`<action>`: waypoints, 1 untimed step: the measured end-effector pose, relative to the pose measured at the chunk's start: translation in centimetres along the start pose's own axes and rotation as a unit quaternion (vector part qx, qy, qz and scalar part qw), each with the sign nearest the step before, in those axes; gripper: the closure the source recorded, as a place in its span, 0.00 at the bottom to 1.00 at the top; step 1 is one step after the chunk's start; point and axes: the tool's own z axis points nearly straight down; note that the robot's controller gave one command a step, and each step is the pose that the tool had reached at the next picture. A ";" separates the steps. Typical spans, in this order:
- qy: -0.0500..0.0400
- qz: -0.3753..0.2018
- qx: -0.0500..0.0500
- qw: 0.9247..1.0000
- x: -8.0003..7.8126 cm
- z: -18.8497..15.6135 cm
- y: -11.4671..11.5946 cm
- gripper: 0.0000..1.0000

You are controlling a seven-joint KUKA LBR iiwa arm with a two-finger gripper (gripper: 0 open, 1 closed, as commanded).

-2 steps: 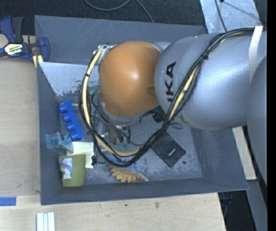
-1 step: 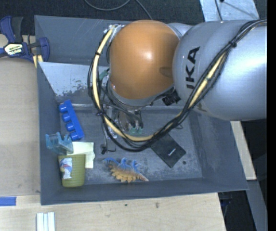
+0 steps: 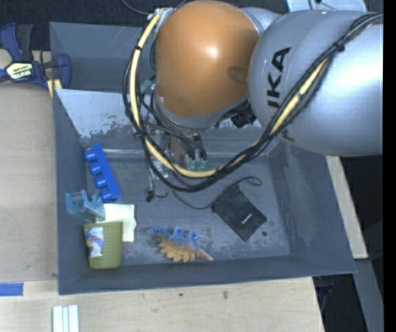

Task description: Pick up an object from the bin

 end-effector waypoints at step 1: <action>-0.003 -0.043 0.000 0.999 2.2 4.1 -1.0 0.00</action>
Offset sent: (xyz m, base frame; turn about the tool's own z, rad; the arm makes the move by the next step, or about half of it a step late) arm -0.0348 -0.0642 -0.0698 0.0430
